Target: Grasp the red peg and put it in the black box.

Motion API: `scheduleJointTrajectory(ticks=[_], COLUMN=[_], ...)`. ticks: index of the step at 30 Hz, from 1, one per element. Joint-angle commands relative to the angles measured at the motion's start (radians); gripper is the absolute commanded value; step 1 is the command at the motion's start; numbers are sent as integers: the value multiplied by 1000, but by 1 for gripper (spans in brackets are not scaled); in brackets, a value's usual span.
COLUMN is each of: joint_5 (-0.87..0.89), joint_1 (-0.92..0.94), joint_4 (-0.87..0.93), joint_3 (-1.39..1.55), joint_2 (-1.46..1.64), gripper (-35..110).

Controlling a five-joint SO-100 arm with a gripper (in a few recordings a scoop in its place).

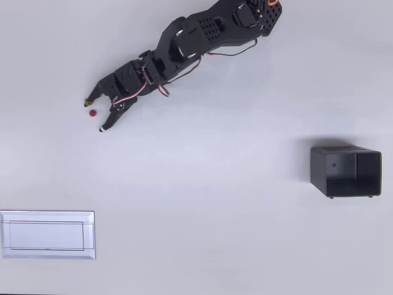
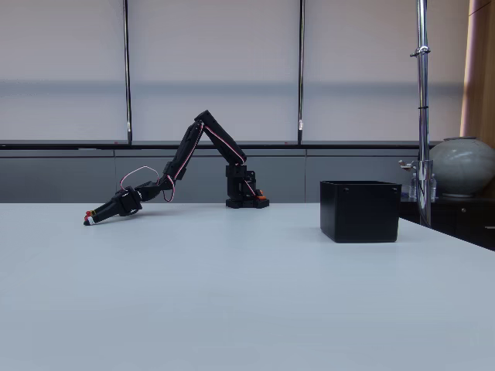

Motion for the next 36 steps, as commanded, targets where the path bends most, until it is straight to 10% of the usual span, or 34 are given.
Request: scheduleJointTrajectory(ticks=[1,36], joint_5=[-9,-23], joint_1=[-17,-9], joint_4=[11,-57], joint_3=[37,29], joint_2=[20,43], gripper=[29,10])
